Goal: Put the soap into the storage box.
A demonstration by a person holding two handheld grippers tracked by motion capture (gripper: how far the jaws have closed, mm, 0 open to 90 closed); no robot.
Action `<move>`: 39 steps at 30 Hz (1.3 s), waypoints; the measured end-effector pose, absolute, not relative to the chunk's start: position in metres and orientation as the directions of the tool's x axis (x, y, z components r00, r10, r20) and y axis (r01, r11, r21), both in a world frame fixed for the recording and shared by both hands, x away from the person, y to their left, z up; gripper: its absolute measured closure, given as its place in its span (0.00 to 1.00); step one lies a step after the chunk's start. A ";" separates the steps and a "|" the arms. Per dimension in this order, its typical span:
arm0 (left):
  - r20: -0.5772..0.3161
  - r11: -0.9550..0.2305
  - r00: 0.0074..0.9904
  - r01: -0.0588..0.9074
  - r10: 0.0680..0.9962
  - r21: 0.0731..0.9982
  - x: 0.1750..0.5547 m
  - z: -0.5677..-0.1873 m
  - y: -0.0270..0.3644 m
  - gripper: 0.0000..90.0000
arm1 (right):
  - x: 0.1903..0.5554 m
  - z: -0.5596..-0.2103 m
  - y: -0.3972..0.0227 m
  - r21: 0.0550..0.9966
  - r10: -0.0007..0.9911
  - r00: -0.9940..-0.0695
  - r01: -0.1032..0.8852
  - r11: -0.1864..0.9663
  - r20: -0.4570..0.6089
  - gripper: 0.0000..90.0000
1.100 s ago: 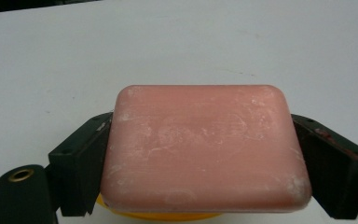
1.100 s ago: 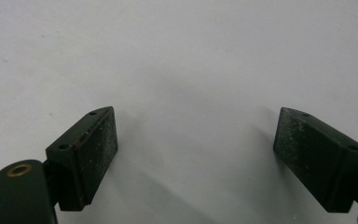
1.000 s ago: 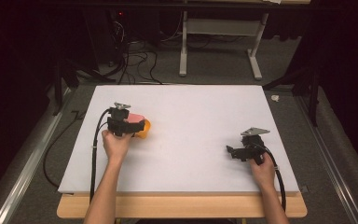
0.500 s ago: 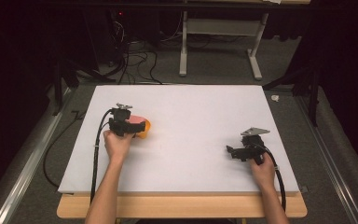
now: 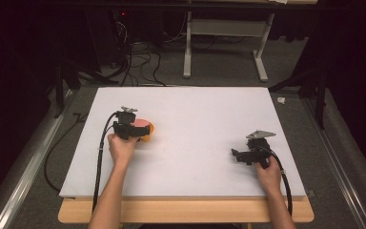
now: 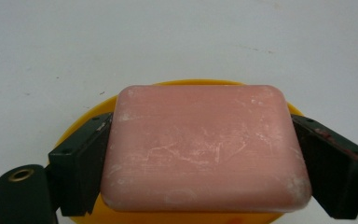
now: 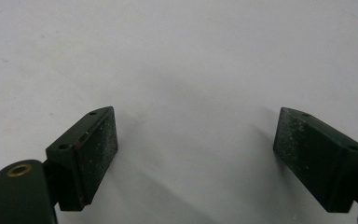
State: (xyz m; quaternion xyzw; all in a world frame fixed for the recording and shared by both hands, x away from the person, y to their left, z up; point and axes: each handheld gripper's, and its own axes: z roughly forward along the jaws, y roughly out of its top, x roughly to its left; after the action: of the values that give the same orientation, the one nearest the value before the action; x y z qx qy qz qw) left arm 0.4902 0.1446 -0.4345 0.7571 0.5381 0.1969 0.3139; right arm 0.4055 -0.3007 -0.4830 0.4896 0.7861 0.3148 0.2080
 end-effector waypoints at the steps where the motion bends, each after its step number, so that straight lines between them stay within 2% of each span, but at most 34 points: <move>1: -0.035 -0.227 0.343 0.691 0.939 0.686 0.490 -0.435 0.144 0.15 | 0.405 -0.483 -0.301 0.699 0.902 -0.432 0.640 0.320 -0.017 0.16; 11: -0.034 -0.221 0.332 0.697 0.943 0.682 0.492 -0.437 0.144 0.15 | 0.405 -0.483 -0.301 0.698 0.901 -0.433 0.639 0.322 -0.018 0.16; 15: 0.012 -0.251 0.330 0.693 0.944 0.676 0.491 -0.438 0.141 0.15 | 0.406 -0.483 -0.301 0.699 0.901 -0.434 0.639 0.322 -0.019 0.16; 17: 0.005 -0.252 0.336 0.695 0.942 0.674 0.491 -0.440 0.141 0.15 | 0.406 -0.483 -0.301 0.699 0.901 -0.434 0.639 0.322 -0.019 0.16; 22: -0.012 -0.215 0.321 0.662 0.947 0.718 0.488 -0.434 0.143 0.17 | 0.405 -0.483 -0.301 0.698 0.901 -0.434 0.639 0.322 -0.018 0.16; 39: -0.020 -0.246 0.409 0.585 0.912 0.772 0.468 -0.415 0.139 0.17 | 0.406 -0.483 -0.301 0.698 0.900 -0.435 0.638 0.324 -0.020 0.16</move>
State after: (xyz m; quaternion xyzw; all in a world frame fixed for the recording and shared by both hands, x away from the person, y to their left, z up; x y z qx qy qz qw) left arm 0.4678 0.1394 -0.4151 0.7567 0.4948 0.2247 0.3635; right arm 0.4055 -0.3008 -0.4830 0.4890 0.7867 0.3144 0.2080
